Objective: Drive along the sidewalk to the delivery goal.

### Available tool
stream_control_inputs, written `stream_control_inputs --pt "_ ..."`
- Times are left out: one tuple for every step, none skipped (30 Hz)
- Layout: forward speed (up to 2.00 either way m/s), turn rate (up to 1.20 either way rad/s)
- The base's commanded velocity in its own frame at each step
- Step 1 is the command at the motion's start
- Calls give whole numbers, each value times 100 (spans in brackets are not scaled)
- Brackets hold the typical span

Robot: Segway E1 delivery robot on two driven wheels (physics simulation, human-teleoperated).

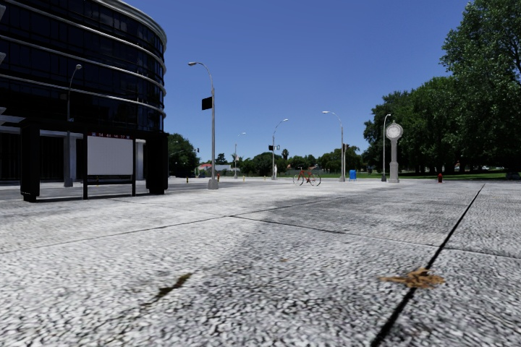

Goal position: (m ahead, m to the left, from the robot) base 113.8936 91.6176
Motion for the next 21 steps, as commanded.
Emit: stream_control_inputs --pt "0 0" --pt "0 0" --pt "0 0" --pt "0 0" --pt "0 0" --pt "0 0" --pt "0 0" --pt "0 0" --pt "0 0" --pt "81 0" --pt "200 0" --pt "200 0" --pt "200 0" --pt "200 0" --pt "200 0" --pt "200 0" --pt "200 0" --pt "200 0" --pt "200 0" --pt "200 0" --pt "200 0"
